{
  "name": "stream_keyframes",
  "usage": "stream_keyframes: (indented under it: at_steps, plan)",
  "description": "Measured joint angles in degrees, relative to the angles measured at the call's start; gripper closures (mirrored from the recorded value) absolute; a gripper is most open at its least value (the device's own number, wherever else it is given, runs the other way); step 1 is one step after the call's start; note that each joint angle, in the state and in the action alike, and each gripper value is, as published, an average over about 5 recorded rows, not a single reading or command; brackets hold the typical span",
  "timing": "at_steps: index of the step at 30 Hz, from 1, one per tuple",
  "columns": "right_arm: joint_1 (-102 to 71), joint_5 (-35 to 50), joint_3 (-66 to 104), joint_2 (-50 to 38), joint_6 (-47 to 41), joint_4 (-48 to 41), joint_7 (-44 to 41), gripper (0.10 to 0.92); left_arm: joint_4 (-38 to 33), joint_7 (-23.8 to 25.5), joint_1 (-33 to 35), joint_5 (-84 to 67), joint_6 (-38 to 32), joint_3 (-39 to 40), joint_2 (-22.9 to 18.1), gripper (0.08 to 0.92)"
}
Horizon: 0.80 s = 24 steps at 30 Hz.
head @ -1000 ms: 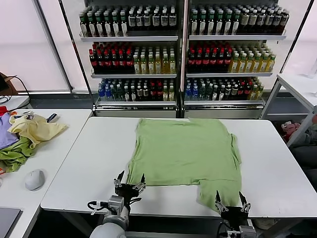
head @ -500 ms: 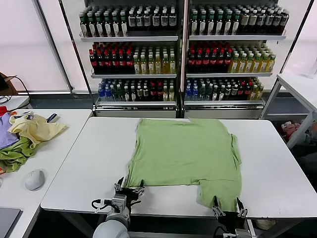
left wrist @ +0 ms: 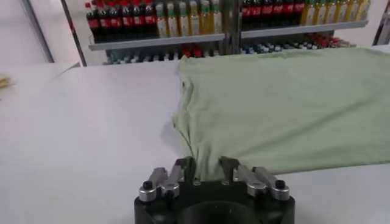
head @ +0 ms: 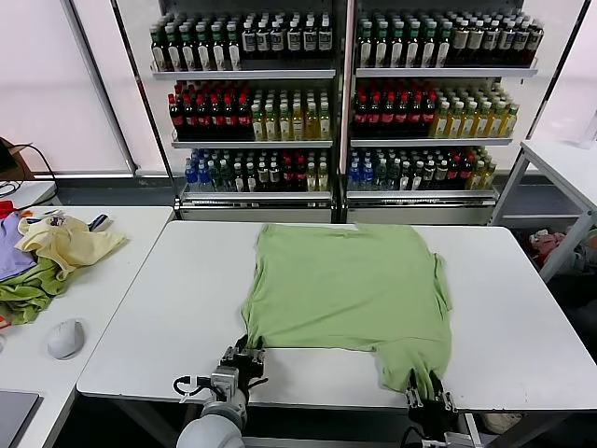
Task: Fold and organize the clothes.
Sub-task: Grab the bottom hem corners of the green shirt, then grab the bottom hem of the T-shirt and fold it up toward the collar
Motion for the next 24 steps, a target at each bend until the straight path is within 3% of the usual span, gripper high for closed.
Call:
stream_keyframes:
  at_steps: [8,24]
  plan:
    - [0.8,0.7,1.5,-1.1,1.7,1.4,-1.8,0.871,-1.0,0.3,-0.1,-1.7,-0.2,-0.4,0.9,0.883]
    - [8.3,3.1,4.8,-5.9,3.4,2.8,-3.9,0.890,-5.1,1.4,-2.8,-3.8,-3.0,-0.2,4.2,0.898]
